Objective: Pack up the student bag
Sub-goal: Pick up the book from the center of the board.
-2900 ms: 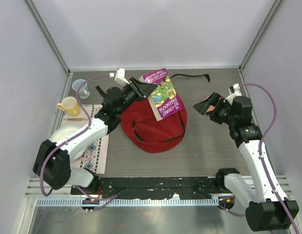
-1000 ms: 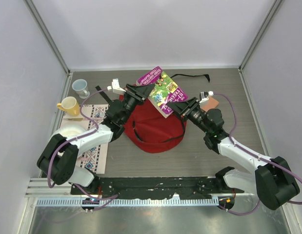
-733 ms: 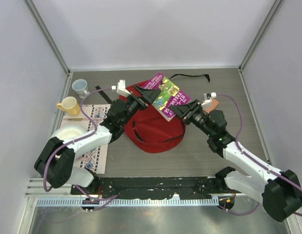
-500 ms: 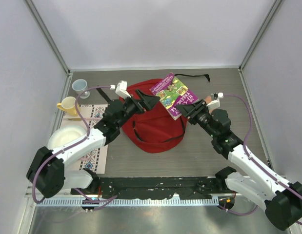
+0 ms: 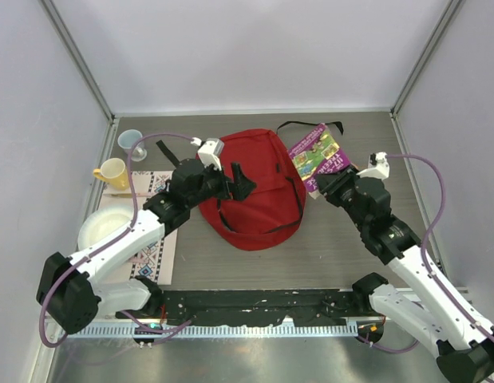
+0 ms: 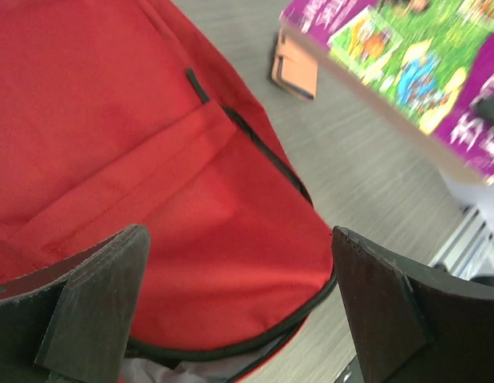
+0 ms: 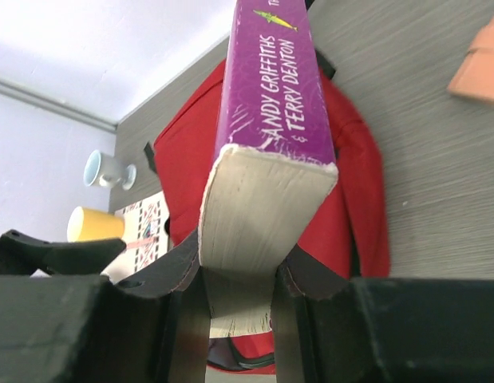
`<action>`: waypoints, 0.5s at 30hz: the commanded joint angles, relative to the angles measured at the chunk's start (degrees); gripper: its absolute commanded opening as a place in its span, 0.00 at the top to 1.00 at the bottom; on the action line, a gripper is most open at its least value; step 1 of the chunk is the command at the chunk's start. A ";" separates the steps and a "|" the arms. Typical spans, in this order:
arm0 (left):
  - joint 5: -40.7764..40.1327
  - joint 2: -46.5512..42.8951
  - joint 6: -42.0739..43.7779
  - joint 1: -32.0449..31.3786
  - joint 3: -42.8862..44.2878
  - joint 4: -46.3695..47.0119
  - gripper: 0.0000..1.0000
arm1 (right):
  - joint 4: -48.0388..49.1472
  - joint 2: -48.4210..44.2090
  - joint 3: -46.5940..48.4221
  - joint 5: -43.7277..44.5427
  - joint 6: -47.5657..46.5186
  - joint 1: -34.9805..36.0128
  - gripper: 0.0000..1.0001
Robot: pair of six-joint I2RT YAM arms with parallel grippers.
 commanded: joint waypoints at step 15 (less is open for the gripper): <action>8.82 19.17 16.90 -16.66 16.37 -16.19 0.03 | -6.90 -6.53 8.10 14.19 -6.19 -0.39 0.99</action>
